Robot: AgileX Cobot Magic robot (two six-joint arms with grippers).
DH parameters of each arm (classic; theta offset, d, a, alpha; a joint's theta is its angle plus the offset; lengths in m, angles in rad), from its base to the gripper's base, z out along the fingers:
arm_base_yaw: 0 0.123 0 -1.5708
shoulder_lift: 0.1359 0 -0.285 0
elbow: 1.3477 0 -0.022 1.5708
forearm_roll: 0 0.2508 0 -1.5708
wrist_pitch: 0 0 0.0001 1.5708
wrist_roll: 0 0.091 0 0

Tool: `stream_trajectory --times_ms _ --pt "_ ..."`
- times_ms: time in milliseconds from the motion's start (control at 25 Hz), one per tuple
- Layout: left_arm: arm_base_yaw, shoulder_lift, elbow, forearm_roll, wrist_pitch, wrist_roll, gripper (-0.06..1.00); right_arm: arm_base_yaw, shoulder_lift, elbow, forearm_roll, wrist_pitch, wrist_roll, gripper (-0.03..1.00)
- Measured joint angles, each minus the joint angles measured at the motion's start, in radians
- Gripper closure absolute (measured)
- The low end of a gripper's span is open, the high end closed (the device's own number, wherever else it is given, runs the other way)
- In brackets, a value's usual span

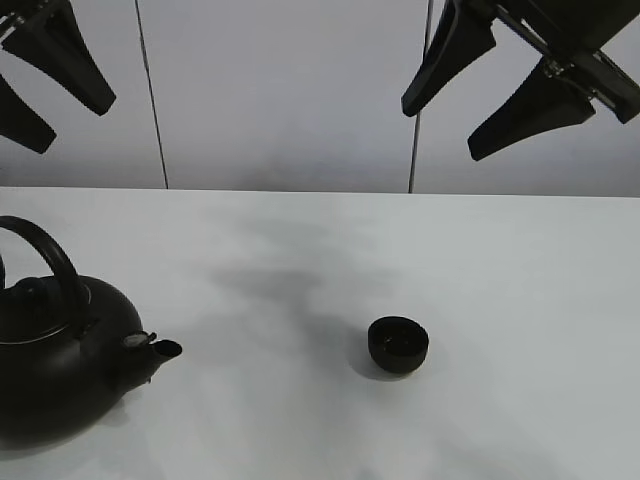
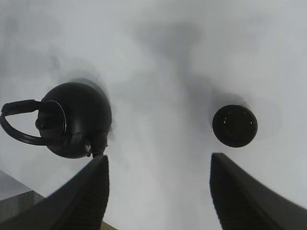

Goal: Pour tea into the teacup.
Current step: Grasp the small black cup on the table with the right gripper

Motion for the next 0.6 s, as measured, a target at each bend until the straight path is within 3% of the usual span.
stream_trajectory --times_ms 240,480,600 --pt "0.000 0.000 0.000 0.000 0.000 0.000 0.44 0.000 0.000 0.000 0.000 0.004 -0.025 0.54" --pt "0.000 0.000 0.000 0.000 0.000 0.000 0.44 0.000 0.000 0.000 -0.033 0.065 -0.162 0.54" --pt "0.000 0.000 0.000 0.000 0.000 0.000 0.44 0.000 0.000 -0.002 -0.056 0.093 -0.231 0.48"
